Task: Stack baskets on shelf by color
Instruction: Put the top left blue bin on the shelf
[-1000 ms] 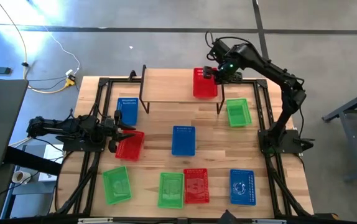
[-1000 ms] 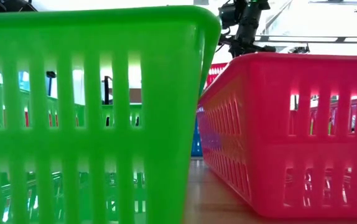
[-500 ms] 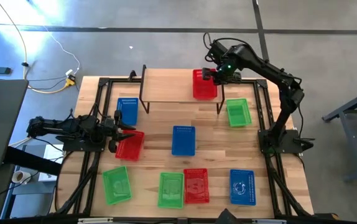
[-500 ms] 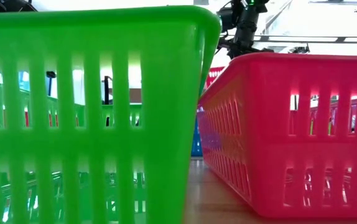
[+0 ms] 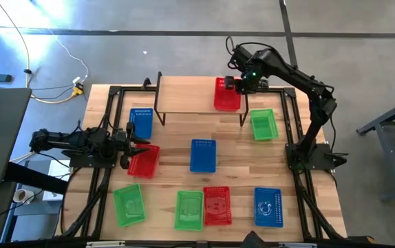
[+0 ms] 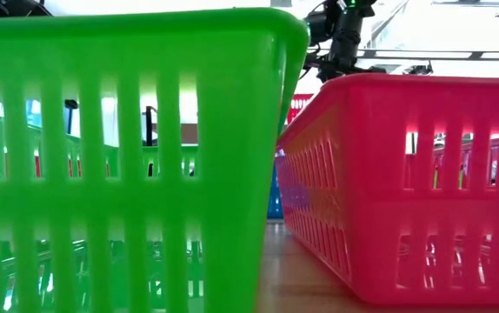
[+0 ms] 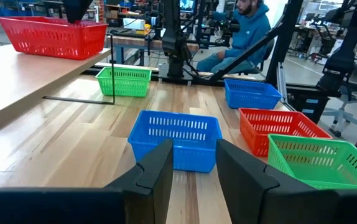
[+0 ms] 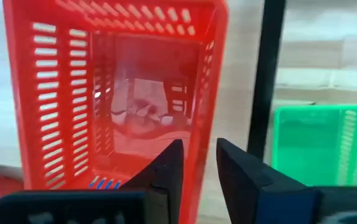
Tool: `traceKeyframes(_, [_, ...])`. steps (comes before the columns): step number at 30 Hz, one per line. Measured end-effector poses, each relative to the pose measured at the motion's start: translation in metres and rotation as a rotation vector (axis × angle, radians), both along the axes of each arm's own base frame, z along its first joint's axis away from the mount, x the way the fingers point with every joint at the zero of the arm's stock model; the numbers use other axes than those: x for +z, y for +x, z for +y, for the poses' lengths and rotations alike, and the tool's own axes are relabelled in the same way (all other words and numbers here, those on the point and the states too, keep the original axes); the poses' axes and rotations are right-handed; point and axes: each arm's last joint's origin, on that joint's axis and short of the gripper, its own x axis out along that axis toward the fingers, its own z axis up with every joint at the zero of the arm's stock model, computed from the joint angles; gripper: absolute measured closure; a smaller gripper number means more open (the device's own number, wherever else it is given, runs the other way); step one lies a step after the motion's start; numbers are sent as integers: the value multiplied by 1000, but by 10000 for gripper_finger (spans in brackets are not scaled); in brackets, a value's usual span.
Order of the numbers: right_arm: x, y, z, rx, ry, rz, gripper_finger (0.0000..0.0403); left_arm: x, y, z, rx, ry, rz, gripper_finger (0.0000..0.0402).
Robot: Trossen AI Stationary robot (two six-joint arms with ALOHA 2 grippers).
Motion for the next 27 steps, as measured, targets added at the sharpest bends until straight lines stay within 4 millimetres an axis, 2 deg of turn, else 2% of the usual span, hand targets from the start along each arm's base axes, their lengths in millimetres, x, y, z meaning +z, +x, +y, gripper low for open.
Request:
traceKeyframes(16, [10,-7,2,66,-90,56,316,0,0,0,2,0,-3,289])
traceKeyframes(21, [32,-10,9,101,-162,91,316,3,0,2,56,9,-24,289])
traceKeyframes(27, [65,-5,31,205,-284,98,316,17,-3,6,207,42,-42,289])
